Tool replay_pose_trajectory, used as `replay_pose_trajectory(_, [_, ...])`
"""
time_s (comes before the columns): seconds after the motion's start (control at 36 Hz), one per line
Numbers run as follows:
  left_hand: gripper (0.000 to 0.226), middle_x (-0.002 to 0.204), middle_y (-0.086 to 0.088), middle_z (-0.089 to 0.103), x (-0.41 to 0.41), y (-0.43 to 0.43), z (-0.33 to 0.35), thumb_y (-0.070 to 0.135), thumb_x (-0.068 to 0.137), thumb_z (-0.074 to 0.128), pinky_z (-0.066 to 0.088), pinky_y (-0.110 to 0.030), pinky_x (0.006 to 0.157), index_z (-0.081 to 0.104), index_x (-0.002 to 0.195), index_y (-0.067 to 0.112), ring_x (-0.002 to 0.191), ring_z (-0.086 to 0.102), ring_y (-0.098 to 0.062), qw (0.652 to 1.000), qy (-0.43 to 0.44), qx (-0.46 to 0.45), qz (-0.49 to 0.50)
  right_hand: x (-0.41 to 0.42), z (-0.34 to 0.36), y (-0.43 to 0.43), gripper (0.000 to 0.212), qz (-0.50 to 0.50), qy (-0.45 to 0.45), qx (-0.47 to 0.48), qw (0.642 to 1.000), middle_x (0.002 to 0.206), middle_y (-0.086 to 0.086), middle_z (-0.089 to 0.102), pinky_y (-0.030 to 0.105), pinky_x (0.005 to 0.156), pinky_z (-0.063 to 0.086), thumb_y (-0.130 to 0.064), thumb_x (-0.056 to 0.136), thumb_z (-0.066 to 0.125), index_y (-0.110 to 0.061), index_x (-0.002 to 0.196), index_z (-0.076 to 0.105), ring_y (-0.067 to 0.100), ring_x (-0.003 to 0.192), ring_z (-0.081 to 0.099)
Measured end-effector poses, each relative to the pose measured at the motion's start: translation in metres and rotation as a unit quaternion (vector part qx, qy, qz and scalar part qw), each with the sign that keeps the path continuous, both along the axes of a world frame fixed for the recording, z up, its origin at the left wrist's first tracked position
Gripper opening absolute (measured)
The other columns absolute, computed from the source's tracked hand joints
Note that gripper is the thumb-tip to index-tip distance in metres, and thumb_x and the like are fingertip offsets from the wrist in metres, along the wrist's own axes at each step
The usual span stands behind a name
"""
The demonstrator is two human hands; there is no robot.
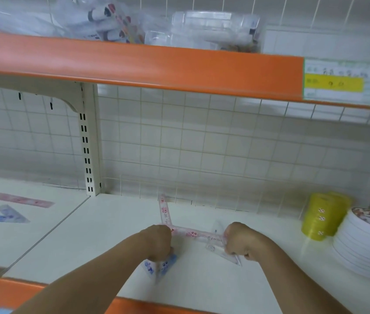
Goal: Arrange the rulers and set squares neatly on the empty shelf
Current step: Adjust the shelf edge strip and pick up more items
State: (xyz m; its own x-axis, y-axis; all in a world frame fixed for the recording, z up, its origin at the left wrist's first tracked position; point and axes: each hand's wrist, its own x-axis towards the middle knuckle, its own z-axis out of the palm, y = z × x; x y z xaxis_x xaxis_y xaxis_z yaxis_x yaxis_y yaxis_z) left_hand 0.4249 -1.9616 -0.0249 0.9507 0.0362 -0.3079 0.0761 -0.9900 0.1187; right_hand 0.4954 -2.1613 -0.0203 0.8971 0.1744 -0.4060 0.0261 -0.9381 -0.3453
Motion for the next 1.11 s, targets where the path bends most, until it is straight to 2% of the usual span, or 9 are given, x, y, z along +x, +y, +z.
replay_pose_trajectory(0.08, [0.033, 0.065, 0.002, 0.04, 0.0, -0.005, -0.003, 0.026, 0.098, 0.046, 0.036, -0.019, 0.057, 0.045, 0.068, 0.012, 0.057, 0.041, -0.009, 1.0, 0.003, -0.008, -0.001, -0.007, 0.002, -0.006, 0.033, -0.017, 0.007, 0.048, 0.999, 0.086, -0.001, 0.044, 0.018, 0.054, 0.032, -0.001, 0.086, 0.047, -0.016, 0.115, 0.053, 0.017, 0.079, 0.046])
replay_pose_trajectory(0.17, [0.031, 0.066, 0.002, 0.04, -0.001, -0.008, -0.004, 0.021, 0.099, 0.045, 0.035, -0.019, 0.056, 0.043, 0.069, 0.012, 0.055, 0.038, -0.007, 1.0, -0.005, -0.022, 0.001, -0.015, 0.006, -0.013, 0.048, -0.034, 0.028, 0.104, 0.994, 0.104, 0.002, 0.045, 0.022, 0.057, 0.03, 0.001, 0.084, 0.043, -0.022, 0.126, 0.049, 0.02, 0.084, 0.043])
replay_pose_trajectory(0.31, [0.027, 0.08, -0.002, 0.047, -0.002, -0.007, -0.005, 0.017, 0.1, 0.043, 0.039, -0.021, 0.063, 0.055, 0.117, 0.001, 0.06, 0.04, -0.007, 0.999, -0.02, -0.039, 0.009, -0.018, 0.007, -0.019, 0.037, -0.063, 0.04, 0.115, 0.991, 0.096, 0.001, 0.046, 0.022, 0.052, 0.032, 0.0, 0.084, 0.041, -0.024, 0.109, 0.055, 0.017, 0.073, 0.04])
replay_pose_trajectory(0.47, [0.005, 0.107, -0.014, 0.059, -0.006, -0.01, 0.0, 0.01, 0.097, 0.043, 0.04, -0.023, 0.071, 0.047, 0.096, 0.01, 0.083, 0.048, -0.017, 0.999, -0.027, -0.018, 0.013, -0.018, 0.006, -0.026, 0.015, -0.141, -0.029, 0.141, 0.98, 0.062, 0.004, 0.039, 0.022, 0.048, 0.028, -0.007, 0.087, 0.048, -0.01, 0.073, 0.047, 0.019, 0.052, 0.035])
replay_pose_trajectory(0.56, [0.004, 0.097, -0.008, 0.052, -0.006, -0.012, 0.002, 0.01, 0.096, 0.042, 0.041, -0.023, 0.071, 0.046, 0.095, 0.009, 0.084, 0.05, -0.019, 0.998, -0.044, -0.033, 0.03, -0.011, -0.001, -0.029, 0.017, -0.16, -0.095, 0.16, 0.97, 0.071, 0.01, 0.054, 0.026, 0.051, 0.033, -0.003, 0.089, 0.045, -0.008, 0.079, 0.057, 0.02, 0.049, 0.041])
replay_pose_trajectory(0.72, [0.031, 0.124, -0.013, 0.058, -0.008, -0.015, 0.006, 0.003, 0.096, 0.041, 0.049, -0.029, 0.091, 0.051, 0.125, 0.004, 0.109, 0.059, -0.025, 0.992, -0.074, -0.073, 0.071, -0.021, 0.001, -0.029, 0.023, -0.175, -0.08, 0.35, 0.917, 0.081, 0.006, 0.054, 0.025, 0.049, 0.04, 0.004, 0.086, 0.048, -0.018, 0.092, 0.049, 0.018, 0.06, 0.046])
replay_pose_trajectory(0.89, [0.018, 0.114, -0.01, 0.061, -0.01, -0.016, 0.009, 0.002, 0.094, 0.042, 0.049, -0.029, 0.081, 0.051, 0.107, 0.011, 0.098, 0.06, -0.023, 0.977, -0.126, -0.13, 0.115, -0.029, 0.006, -0.012, 0.011, -0.141, -0.057, 0.393, 0.907, 0.071, 0.009, 0.061, 0.025, 0.049, 0.045, -0.004, 0.09, 0.047, -0.01, 0.084, 0.053, 0.018, 0.053, 0.051])
replay_pose_trajectory(1.0, [0.029, 0.115, -0.011, 0.063, -0.012, -0.016, 0.013, -0.002, 0.093, 0.046, 0.051, -0.028, 0.084, 0.05, 0.121, 0.009, 0.106, 0.062, -0.024, 0.963, -0.139, -0.173, 0.154, -0.03, 0.007, -0.004, 0.011, -0.107, -0.087, 0.387, 0.912, 0.071, 0.004, 0.061, 0.024, 0.048, 0.041, -0.007, 0.093, 0.049, -0.011, 0.084, 0.054, 0.016, 0.052, 0.047])
replay_pose_trajectory(1.11, [0.031, 0.12, -0.011, 0.063, -0.017, -0.017, 0.017, -0.002, 0.095, 0.042, 0.051, -0.028, 0.09, 0.05, 0.124, 0.009, 0.11, 0.061, -0.025, 0.954, -0.154, -0.198, 0.165, -0.031, 0.011, 0.0, 0.028, -0.103, -0.105, 0.393, 0.908, 0.079, 0.003, 0.064, 0.024, 0.047, 0.034, -0.002, 0.088, 0.047, -0.022, 0.108, 0.047, 0.015, 0.052, 0.043])
